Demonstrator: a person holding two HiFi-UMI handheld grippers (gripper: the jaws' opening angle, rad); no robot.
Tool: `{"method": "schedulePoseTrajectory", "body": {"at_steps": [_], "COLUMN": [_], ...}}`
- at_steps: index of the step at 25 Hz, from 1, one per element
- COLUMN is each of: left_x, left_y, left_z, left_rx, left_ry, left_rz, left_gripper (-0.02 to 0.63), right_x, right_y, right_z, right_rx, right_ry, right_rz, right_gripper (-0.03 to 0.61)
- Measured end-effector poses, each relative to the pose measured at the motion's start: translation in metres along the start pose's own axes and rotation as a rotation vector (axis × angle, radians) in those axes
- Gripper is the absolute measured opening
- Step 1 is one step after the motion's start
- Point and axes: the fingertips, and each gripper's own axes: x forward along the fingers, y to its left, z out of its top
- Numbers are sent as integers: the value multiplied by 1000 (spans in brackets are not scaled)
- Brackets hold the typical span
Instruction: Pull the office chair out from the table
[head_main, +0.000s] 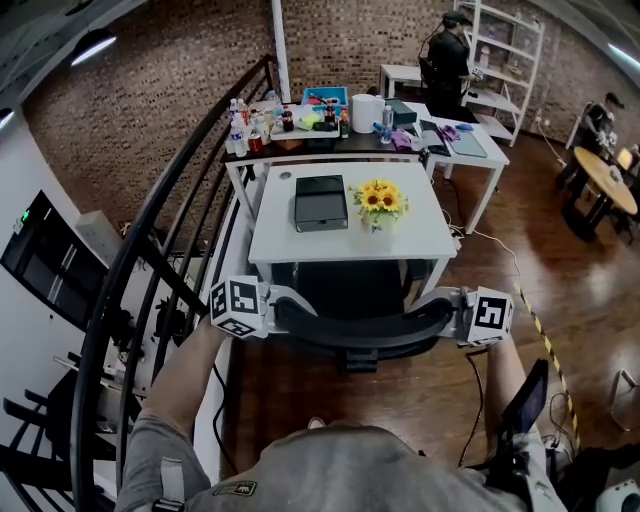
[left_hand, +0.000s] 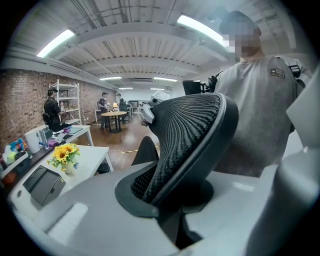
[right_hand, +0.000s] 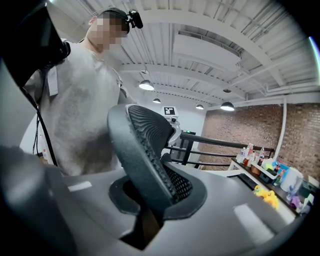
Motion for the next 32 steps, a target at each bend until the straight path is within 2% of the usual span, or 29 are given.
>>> {"method": "schedulePoseTrajectory", "body": {"at_steps": [32], "left_x": [34], "left_y": [-129], "left_z": [19], "left_rx": [-52], "left_ry": [-28], "left_rz": [68], "left_gripper": [52], "right_x": [-14], "right_y": [135], "right_z": [22], "right_rx": [-47], "right_ry": [-4], "right_rz": [75], "right_gripper": [26]}}
